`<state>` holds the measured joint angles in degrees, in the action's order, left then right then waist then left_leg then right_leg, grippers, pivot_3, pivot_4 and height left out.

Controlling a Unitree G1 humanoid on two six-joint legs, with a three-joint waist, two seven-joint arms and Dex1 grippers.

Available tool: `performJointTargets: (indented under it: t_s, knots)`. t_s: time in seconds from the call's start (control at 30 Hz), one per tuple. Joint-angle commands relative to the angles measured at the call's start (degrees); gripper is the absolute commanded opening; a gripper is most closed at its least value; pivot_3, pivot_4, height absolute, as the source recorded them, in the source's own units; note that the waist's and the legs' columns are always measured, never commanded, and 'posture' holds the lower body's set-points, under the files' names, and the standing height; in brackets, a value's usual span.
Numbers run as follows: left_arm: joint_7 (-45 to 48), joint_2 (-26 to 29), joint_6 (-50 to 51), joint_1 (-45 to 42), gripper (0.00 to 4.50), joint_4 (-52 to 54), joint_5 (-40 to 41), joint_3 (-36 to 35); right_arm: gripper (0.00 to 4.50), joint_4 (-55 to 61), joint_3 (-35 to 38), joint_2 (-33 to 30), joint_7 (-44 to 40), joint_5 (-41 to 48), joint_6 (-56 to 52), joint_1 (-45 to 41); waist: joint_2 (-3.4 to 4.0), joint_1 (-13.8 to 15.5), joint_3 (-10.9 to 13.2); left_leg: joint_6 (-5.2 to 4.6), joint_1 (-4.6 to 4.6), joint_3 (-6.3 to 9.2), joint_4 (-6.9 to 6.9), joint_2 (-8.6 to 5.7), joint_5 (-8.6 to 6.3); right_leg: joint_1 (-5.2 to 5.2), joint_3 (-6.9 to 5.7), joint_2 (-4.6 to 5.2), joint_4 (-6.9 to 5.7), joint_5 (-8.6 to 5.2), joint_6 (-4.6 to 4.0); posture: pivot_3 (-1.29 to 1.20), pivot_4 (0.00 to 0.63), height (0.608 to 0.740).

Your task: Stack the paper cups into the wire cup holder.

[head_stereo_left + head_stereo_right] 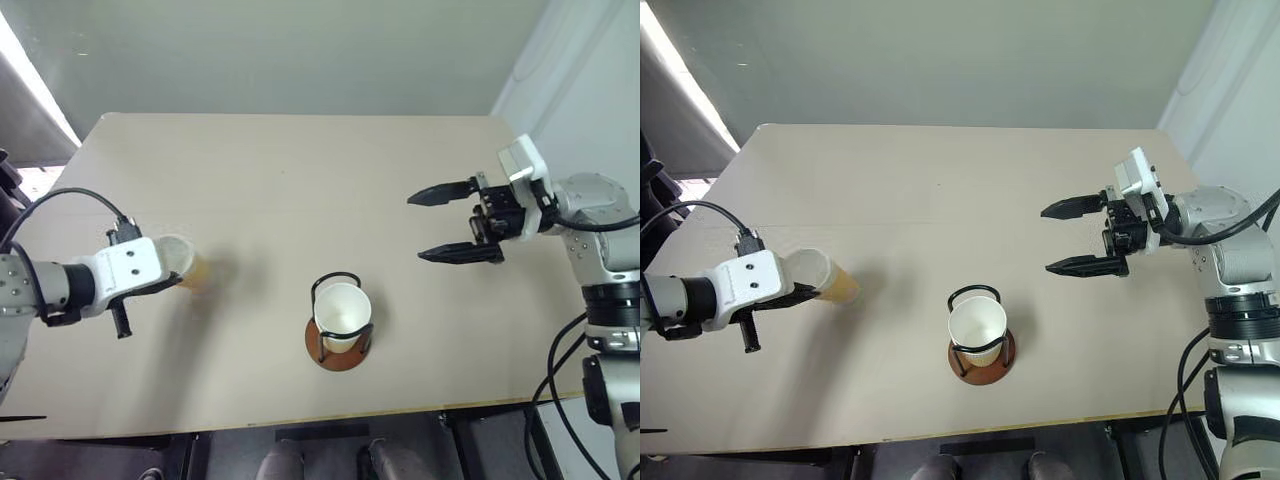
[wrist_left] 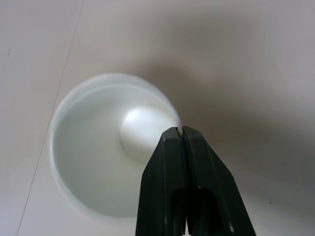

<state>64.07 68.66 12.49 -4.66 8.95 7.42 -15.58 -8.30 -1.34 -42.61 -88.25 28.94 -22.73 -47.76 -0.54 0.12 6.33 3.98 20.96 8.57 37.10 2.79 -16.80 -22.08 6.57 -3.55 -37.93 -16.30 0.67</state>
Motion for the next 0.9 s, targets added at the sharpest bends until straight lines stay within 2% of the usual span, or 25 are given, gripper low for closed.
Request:
performJointTargets:
  t_s: [0.03, 0.17, 0.3, 0.4, 0.63, 0.73, 0.9]
  knots:
    - [2.1, 1.5, -1.2, -2.4, 0.04, 0.7, 1.7, -0.5, 4.50, 2.9, 1.3, -1.7, -0.3, 0.8, -0.2, 0.1, 0.00, 0.0, 0.0, 0.00, 0.00, 0.01, 0.00, 0.00, 0.00, 0.00, 0.00, 0.00, 0.01, 0.00, 0.00, 0.00, 0.150, 0.740]
    - [4.9, 1.2, -0.6, -6.0, 0.04, 1.3, 5.5, -0.8, 4.50, 5.2, 2.2, -3.2, -1.5, 2.3, -0.7, 1.2, 0.00, 0.0, 0.0, 0.00, 0.02, 0.01, 0.01, -0.01, 0.00, 0.00, -0.01, 0.00, 0.01, 0.00, 0.00, 0.00, 0.150, 0.740]
    - [10.1, -0.4, 3.1, -16.3, 0.04, 2.4, 16.5, 0.2, 4.50, 12.1, 5.7, -5.9, -1.5, 8.9, -6.6, 2.6, 0.00, 0.3, 0.0, 0.01, 0.07, 0.00, 0.04, -0.02, 0.00, 0.00, -0.03, 0.00, 0.01, 0.00, 0.00, 0.00, 0.150, 0.740]
    - [17.6, -0.7, 5.1, -23.0, 0.04, 2.9, 24.1, 2.5, 4.50, 19.4, 6.7, -9.3, -2.3, 12.3, -9.8, 6.2, 0.00, 0.5, 0.0, 0.03, 0.11, -0.02, 0.06, -0.07, 0.02, 0.07, -0.06, -0.01, 0.02, 0.00, 0.00, 0.00, 0.150, 0.740]
    - [27.6, -4.8, 4.4, -39.4, 0.04, -1.7, 26.4, 12.1, 4.50, 24.9, 5.7, -10.7, 0.3, 10.4, -7.7, 9.7, -0.01, 0.0, 0.0, -0.01, 0.05, -0.07, 0.12, -0.08, 0.00, 0.10, 0.01, -0.03, 0.05, -0.03, 0.06, 0.00, 0.150, 0.740]
    - [28.4, -5.2, 2.0, -45.4, 0.04, -2.9, 28.3, 18.0, 4.50, 25.7, 6.0, -11.2, 0.8, 10.3, -7.3, 10.9, -0.01, -0.2, 0.0, -0.10, 0.03, -0.03, 0.21, -0.05, -0.05, 0.12, 0.05, -0.02, 0.01, -0.06, 0.13, 0.00, 0.150, 0.740]
    - [28.4, -4.7, 0.8, -52.6, 0.04, -2.4, 36.5, 25.5, 4.50, 28.3, 7.0, -12.1, 1.7, 11.9, -8.0, 12.5, -0.02, -0.1, 0.0, -0.23, 0.09, -0.03, 0.31, -0.08, -0.13, 0.10, 0.16, 0.00, 0.03, -0.14, 0.28, 0.00, 0.150, 0.740]
